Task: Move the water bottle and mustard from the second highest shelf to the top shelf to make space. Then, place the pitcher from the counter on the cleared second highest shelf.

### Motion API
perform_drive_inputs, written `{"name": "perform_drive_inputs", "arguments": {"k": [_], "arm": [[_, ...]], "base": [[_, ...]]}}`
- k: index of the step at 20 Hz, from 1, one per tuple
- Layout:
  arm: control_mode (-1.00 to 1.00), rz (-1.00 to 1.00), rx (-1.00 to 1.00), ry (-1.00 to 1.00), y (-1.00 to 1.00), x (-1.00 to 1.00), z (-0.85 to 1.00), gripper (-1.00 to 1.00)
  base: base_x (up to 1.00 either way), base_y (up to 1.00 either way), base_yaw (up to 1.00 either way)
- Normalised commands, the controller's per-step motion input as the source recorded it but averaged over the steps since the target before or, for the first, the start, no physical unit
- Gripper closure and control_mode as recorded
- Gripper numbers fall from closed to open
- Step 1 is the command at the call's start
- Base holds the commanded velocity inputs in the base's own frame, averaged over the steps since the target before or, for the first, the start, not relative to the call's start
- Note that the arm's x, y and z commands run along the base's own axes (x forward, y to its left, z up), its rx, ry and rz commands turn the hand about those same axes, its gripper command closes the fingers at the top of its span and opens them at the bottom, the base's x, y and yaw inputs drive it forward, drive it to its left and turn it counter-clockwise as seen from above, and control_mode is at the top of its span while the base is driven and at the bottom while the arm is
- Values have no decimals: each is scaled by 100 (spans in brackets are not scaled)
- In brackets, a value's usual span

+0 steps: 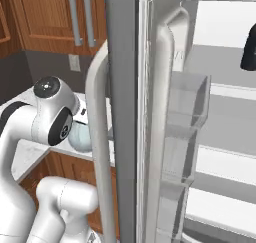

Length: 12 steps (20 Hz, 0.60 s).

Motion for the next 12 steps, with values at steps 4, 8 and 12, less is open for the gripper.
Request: {"name": "perform_drive_inputs", "arguments": {"k": [4, 8, 12], "arm": [[100, 0, 0, 0, 0, 0, 0, 100], [100, 0, 0, 0, 0, 0, 0, 100], [100, 0, 0, 0, 0, 0, 0, 100]], "base": [[-60, -25, 0], [-94, 28, 2], [-100, 48, 5]]}}
